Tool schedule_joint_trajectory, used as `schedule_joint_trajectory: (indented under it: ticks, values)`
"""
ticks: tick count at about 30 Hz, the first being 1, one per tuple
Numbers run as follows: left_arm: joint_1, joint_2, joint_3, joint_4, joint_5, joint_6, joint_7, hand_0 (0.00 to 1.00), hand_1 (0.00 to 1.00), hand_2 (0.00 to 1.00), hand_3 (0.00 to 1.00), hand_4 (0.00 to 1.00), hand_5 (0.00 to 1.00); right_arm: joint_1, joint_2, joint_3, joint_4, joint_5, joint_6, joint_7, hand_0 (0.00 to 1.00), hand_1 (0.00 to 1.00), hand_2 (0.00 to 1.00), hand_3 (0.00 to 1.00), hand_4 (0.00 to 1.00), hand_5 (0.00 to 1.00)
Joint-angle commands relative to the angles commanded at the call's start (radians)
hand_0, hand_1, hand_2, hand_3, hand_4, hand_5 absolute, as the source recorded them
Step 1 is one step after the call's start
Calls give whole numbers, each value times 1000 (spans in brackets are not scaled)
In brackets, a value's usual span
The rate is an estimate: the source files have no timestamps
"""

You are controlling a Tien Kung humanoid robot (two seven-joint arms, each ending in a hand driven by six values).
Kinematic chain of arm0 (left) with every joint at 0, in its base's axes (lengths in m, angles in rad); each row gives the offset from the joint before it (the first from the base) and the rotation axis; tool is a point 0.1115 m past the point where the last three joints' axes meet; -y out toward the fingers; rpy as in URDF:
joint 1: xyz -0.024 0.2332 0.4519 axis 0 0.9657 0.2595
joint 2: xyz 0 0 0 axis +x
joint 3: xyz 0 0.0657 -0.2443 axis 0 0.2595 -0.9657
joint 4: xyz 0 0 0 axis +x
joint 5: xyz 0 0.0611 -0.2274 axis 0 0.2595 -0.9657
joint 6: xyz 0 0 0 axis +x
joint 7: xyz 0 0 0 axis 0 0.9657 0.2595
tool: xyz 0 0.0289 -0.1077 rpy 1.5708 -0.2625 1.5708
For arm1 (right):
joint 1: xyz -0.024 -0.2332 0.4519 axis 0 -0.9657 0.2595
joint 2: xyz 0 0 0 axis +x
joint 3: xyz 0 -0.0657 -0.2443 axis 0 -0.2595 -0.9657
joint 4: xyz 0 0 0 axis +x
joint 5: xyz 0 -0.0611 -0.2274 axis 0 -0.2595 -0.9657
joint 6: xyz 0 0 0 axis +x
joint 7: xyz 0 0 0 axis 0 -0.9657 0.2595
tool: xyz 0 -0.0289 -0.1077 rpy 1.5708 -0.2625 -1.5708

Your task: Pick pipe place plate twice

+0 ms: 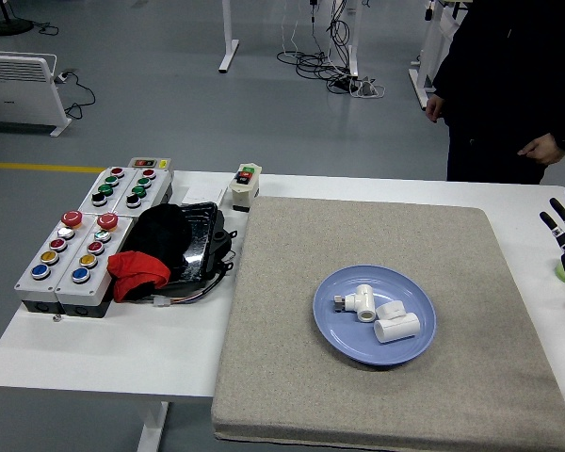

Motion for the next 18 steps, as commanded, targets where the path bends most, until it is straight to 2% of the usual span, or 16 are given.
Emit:
schedule_joint_trajectory:
  ticks: [1,18]
  values:
    - [0,0,0,0,1,0,0,620,583,512,585,269,998,-1,0,3,0,1,-2,0,845,811,883,846,597,495]
    - [-1,-1,-2,0,1,0,1,619,583,514,585,269,998,-9,0,25,-3,19,-17,-2,843,806,879,843,586,515]
